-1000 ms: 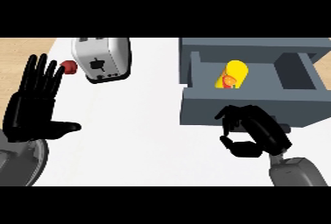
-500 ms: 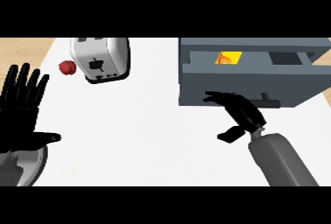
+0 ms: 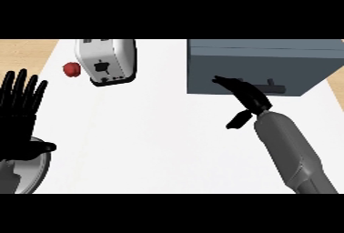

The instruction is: Pick up the cup, place it into the drawer and close the drawer

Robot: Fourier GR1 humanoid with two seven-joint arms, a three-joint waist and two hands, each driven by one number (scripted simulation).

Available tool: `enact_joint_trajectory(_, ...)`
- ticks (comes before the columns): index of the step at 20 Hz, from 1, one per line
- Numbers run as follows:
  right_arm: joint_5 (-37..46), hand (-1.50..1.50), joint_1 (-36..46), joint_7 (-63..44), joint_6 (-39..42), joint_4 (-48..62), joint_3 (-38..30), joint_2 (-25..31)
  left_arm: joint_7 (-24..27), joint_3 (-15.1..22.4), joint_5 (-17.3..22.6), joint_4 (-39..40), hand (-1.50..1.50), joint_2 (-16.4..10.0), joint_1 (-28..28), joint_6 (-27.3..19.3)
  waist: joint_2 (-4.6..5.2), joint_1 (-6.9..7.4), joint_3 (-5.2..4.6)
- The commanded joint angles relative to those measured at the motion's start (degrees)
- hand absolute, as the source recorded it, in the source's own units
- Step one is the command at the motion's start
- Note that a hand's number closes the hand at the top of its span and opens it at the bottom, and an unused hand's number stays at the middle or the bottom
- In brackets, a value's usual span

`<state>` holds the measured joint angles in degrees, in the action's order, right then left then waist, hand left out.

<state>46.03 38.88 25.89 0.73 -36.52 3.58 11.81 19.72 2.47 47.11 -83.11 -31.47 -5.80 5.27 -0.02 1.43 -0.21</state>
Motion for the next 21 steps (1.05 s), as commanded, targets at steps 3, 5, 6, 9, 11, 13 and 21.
enact_joint_trajectory(3,-0.5,-1.50,10.4,4.5,2.1,14.9,-4.3,3.9,1.2,-0.2,-2.1,3.4,-1.50,2.0,-1.9,2.1,0.87,0.51,0.28)
enact_joint_trajectory(5,-0.3,-1.50,11.3,5.6,0.4,18.4,-5.0,4.2,-1.1,0.8,-1.4,-0.2,-1.50,2.0,-2.4,0.6,1.45,2.17,0.39)
enact_joint_trajectory(6,-1.1,-1.50,13.1,6.7,3.6,18.4,-5.9,7.4,2.0,0.7,-2.4,1.1,-1.50,2.7,1.0,2.4,1.34,2.22,0.33)
enact_joint_trajectory(9,-0.1,-1.50,14.7,6.6,1.8,21.6,-5.7,6.2,0.9,-1.5,-1.1,3.7,-1.50,1.3,-1.8,3.9,1.62,2.22,0.32)
enact_joint_trajectory(11,-0.4,-1.50,14.6,8.0,1.6,22.9,-6.3,7.1,0.2,0.5,-2.5,2.3,-1.50,3.1,-2.6,1.5,1.82,2.49,0.39)
enact_joint_trajectory(13,-0.6,-1.50,16.0,6.5,0.6,23.8,-6.7,5.9,0.5,-0.3,-2.3,3.3,-1.50,2.7,-3.0,2.2,1.91,2.82,0.37)
enact_joint_trajectory(21,-1.1,-1.50,18.5,7.8,3.2,26.0,-7.8,9.4,1.9,1.5,-5.0,1.7,-1.50,3.8,-0.7,2.5,1.86,3.99,0.41)
